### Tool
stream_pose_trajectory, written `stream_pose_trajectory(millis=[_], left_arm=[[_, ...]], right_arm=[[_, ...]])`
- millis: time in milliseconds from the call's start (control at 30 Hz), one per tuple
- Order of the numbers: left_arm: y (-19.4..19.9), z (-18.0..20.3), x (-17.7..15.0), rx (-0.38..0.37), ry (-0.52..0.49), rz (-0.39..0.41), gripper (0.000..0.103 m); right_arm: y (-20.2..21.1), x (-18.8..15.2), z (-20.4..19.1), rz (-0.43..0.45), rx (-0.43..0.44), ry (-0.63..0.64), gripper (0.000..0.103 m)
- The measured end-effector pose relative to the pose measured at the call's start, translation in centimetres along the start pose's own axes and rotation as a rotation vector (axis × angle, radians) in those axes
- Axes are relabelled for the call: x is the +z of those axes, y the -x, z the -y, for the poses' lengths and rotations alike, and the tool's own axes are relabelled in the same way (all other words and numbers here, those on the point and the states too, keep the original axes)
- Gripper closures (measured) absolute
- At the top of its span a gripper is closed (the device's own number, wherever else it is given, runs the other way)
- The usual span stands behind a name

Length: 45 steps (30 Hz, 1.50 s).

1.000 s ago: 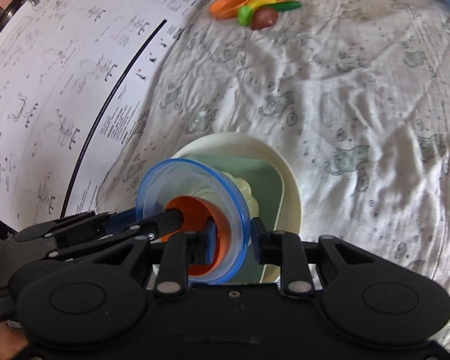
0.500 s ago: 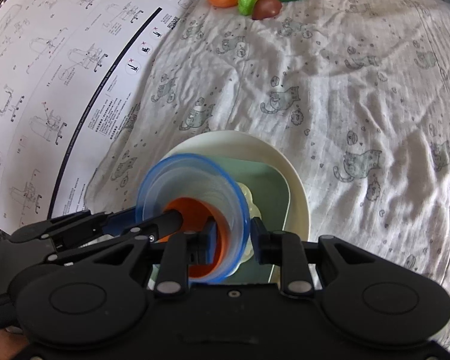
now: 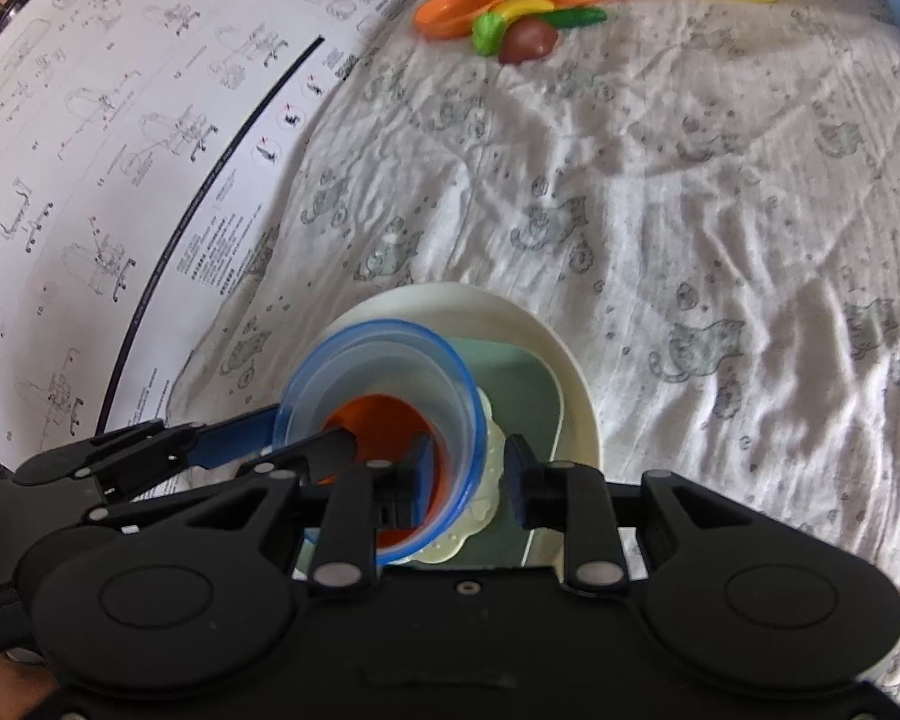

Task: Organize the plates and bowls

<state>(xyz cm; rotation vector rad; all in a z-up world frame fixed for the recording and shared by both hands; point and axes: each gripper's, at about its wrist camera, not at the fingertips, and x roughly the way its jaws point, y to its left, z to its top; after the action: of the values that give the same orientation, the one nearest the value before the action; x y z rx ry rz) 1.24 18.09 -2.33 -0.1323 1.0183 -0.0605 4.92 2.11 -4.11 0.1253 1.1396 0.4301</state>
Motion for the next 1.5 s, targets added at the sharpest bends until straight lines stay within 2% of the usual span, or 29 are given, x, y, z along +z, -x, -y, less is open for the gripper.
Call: stream_pose_trajectory(millis=[67, 100, 133, 167, 267, 333, 500, 633, 867, 1100, 1367, 1500], left_arm=[[0.8, 0.1, 0.0, 0.024, -0.009, 0.034, 0.035], [1.3, 0.1, -0.1, 0.032, -0.011, 0.053, 0.023], [1.8, 0.1, -0.1, 0.034, -0.011, 0.067, 0.015], [2.3, 0.1, -0.3, 0.04, -0.006, 0.09, 0.003], [4.0, -0.1, -0.7, 0.041, 0.003, 0.147, 0.0], [4.9, -0.3, -0.9, 0.028, 0.015, 0.175, 0.0], [7.1, -0.2, -2.0, 0.023, 0.007, 0.24, 0.0], [8.1, 0.3, -3.1, 0.03, -0.019, 0.27, 0.0], [8.5, 1.2, -4.8, 0.039, -0.046, 0.267, 0.0], [8.0, 1.5, -6.0, 0.032, -0.057, 0.247, 0.0], [6.5, 1.1, -7.1, 0.038, -0.064, 0.213, 0.0], [5.9, 0.8, -7.5, 0.037, -0.057, 0.209, 0.0]], right_arm=[[1.1, -0.2, 0.4, 0.027, 0.005, 0.0, 0.063], [1.8, -0.3, 0.6, 0.046, 0.006, -0.002, 0.057], [2.3, -0.5, 0.8, 0.063, 0.008, -0.004, 0.04], [3.0, -0.6, 1.1, 0.088, 0.012, -0.006, 0.022], [5.1, -1.3, 1.5, 0.157, 0.017, 0.008, 0.005], [6.3, -1.8, 2.1, 0.192, 0.033, 0.007, 0.0], [9.2, -3.7, 3.5, 0.288, 0.026, 0.016, 0.0], [10.5, -5.5, 3.9, 0.352, -0.041, 0.093, 0.0], [10.0, -7.9, 3.3, 0.301, -0.127, 0.136, 0.0], [9.3, -8.9, 2.6, 0.283, -0.183, 0.122, 0.0], [9.3, -9.6, 2.7, 0.307, -0.175, 0.121, 0.0], [8.3, -9.9, 2.9, 0.274, -0.176, 0.127, 0.0]])
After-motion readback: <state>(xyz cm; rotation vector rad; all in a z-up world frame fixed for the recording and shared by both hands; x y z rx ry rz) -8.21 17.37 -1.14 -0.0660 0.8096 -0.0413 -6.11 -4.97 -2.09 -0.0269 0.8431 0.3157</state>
